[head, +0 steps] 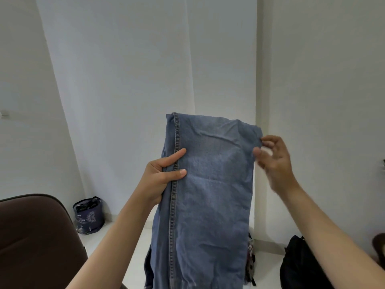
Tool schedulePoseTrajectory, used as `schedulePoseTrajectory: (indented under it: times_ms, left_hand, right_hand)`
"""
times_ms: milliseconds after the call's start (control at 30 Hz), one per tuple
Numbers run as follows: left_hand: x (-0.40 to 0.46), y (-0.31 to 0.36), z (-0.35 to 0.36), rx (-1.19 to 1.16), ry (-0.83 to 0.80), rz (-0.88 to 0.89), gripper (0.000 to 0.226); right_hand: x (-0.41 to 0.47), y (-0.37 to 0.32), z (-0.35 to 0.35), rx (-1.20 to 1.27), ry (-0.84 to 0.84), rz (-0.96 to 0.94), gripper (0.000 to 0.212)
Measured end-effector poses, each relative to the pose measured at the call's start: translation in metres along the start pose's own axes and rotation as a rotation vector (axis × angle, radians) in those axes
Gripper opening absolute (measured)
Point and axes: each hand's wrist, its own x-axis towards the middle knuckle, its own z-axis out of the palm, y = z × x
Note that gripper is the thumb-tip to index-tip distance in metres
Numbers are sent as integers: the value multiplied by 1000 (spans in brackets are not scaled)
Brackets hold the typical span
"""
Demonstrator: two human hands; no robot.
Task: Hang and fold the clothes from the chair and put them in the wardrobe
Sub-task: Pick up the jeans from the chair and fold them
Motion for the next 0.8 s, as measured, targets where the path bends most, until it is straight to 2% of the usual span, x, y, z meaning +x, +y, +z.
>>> schedulePoseTrajectory:
  times_ms: [133, 233, 367, 533, 633, 800]
  left_hand:
    - [8, 1, -3, -29, 35, 1, 47]
    - [15, 2, -9, -50, 74, -5, 48]
    - [18, 3, -23, -52, 151, -16, 46]
    - [18, 0, -33, -45, 266, -51, 45]
    - [17, -1, -36, -2, 293, -76, 42]
    - [12, -7, -47, 88, 224, -153, 31]
  right_hand:
    - [-70, 42, 20, 70, -250, 268, 106]
    - [-100, 54, 42, 80, -243, 267, 116]
    - [-107, 52, 54, -29, -179, 139, 100]
    - [-105, 44, 63, -254, -129, -132, 32]
    - [-96, 34, 69, -221, -113, -107, 31]
    - [-77, 18, 74, -161, -109, -87, 29]
